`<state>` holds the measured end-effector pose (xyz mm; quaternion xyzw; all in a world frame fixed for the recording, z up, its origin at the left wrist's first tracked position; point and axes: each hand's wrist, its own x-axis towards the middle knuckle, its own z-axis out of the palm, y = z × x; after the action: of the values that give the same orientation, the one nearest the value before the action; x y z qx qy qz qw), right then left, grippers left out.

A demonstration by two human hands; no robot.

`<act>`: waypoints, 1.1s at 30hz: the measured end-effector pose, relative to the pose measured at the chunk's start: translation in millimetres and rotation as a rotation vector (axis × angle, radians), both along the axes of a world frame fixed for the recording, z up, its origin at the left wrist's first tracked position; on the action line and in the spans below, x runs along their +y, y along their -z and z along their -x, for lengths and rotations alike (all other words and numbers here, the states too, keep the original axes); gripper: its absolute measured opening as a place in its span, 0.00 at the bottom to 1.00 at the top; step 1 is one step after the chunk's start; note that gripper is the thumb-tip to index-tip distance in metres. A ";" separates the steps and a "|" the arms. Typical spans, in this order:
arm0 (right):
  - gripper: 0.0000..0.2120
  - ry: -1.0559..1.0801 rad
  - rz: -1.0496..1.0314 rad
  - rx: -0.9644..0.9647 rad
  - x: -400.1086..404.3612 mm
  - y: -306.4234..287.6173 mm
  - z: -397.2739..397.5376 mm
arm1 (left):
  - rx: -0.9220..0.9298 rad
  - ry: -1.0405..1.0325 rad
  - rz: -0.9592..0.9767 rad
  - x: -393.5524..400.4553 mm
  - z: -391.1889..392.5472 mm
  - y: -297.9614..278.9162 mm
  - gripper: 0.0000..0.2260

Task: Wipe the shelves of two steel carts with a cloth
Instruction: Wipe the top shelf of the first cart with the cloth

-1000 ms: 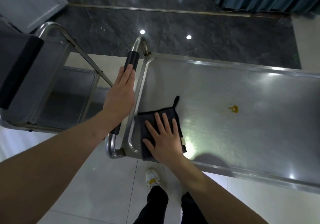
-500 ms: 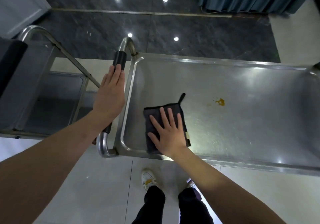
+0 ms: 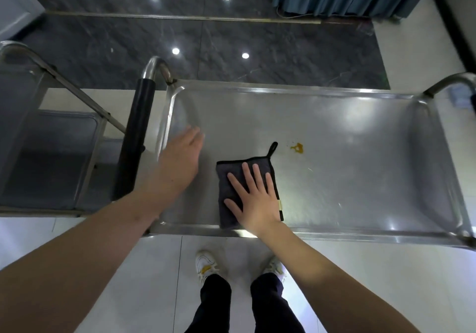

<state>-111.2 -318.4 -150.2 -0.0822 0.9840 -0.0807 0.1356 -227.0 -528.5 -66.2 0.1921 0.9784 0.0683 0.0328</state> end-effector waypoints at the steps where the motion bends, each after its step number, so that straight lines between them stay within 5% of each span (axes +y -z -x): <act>1: 0.33 0.004 -0.003 0.005 9.3 0.6 -6.0 | -0.054 -0.005 -0.028 13.4 -3.8 6.8 0.24; 15: 0.33 -0.047 0.007 0.043 46.0 17.6 22.2 | -0.441 -0.104 0.157 74.9 -5.0 48.9 0.30; 24: 0.34 0.128 -0.005 0.103 100.4 18.2 202.4 | -0.416 -0.082 0.271 80.7 1.6 47.6 0.30; 33: 0.33 0.238 -0.005 0.070 85.8 13.8 220.4 | -0.460 -0.079 0.256 79.6 3.1 50.0 0.31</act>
<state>-331.6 -232.7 -164.0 0.0329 0.9912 -0.0908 0.0908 -230.1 -448.9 -116.2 0.1274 0.9527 -0.0130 0.2756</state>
